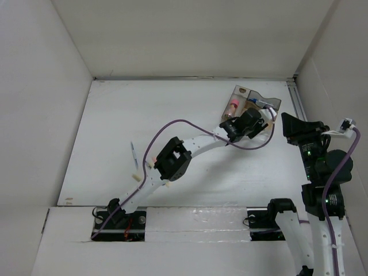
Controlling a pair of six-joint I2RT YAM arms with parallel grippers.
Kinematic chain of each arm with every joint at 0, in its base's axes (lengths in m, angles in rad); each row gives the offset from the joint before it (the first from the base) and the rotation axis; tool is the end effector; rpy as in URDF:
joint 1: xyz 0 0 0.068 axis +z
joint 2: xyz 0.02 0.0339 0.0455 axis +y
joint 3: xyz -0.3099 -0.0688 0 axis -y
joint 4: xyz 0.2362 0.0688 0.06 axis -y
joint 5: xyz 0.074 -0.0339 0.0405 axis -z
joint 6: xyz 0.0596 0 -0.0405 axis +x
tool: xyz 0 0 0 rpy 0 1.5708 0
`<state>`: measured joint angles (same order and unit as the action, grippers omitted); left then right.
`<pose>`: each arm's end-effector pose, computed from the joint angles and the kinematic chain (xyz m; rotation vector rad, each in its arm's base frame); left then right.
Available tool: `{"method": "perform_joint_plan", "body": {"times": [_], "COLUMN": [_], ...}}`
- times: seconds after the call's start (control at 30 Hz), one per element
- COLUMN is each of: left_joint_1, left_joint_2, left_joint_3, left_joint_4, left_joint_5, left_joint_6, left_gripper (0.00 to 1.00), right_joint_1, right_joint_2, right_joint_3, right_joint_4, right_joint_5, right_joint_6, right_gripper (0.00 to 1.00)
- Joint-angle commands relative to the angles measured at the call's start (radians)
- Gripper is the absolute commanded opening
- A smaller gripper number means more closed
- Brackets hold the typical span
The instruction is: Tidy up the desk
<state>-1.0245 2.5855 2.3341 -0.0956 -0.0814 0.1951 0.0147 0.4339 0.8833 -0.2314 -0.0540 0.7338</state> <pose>0.3431 -0.5549 0.2311 1.0685 1.6265 -0.4775 0.0558 0.0040 0.4293 0.4432 1.3114 0.6649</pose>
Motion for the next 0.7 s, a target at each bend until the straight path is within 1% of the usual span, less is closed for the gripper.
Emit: {"method": "perform_joint_plan", "body": {"times": [0.0, 0.2, 0.3, 0.37, 0.4, 0.53, 0.63, 0.67], "left_joint_1": [0.003, 0.003, 0.003, 0.003, 0.003, 0.003, 0.003, 0.003], "left_joint_2": [0.012, 0.033, 0.038, 0.036, 0.03, 0.015, -0.004, -0.01], "left_joint_3": [0.051, 0.07, 0.07, 0.068, 0.067, 0.054, 0.045, 0.039], "left_joint_4": [0.043, 0.047, 0.045, 0.043, 0.04, 0.042, 0.042, 0.042], "left_joint_5": [0.005, 0.005, 0.023, 0.029, 0.038, 0.058, 0.06, 0.06], "left_joint_6": [0.012, 0.036, 0.059, 0.066, 0.079, 0.11, 0.139, 0.15], "left_gripper": [0.38, 0.36, 0.26, 0.22, 0.16, 0.05, 0.0, 0.0], "right_joint_1": [0.008, 0.008, 0.008, 0.008, 0.008, 0.008, 0.008, 0.008], "right_joint_2": [0.002, 0.006, 0.006, 0.008, 0.017, 0.019, 0.029, 0.029], "right_joint_3": [0.005, 0.002, -0.007, -0.009, -0.009, -0.018, -0.015, -0.017], "right_joint_4": [0.043, 0.049, 0.052, 0.06, 0.058, 0.067, 0.063, 0.063], "right_joint_5": [-0.023, -0.03, -0.03, -0.029, -0.038, -0.037, -0.053, -0.055], "right_joint_6": [0.001, 0.003, 0.006, 0.007, 0.009, 0.01, 0.01, 0.009], "right_gripper": [0.35, 0.35, 0.35, 0.35, 0.35, 0.35, 0.35, 0.35]}}
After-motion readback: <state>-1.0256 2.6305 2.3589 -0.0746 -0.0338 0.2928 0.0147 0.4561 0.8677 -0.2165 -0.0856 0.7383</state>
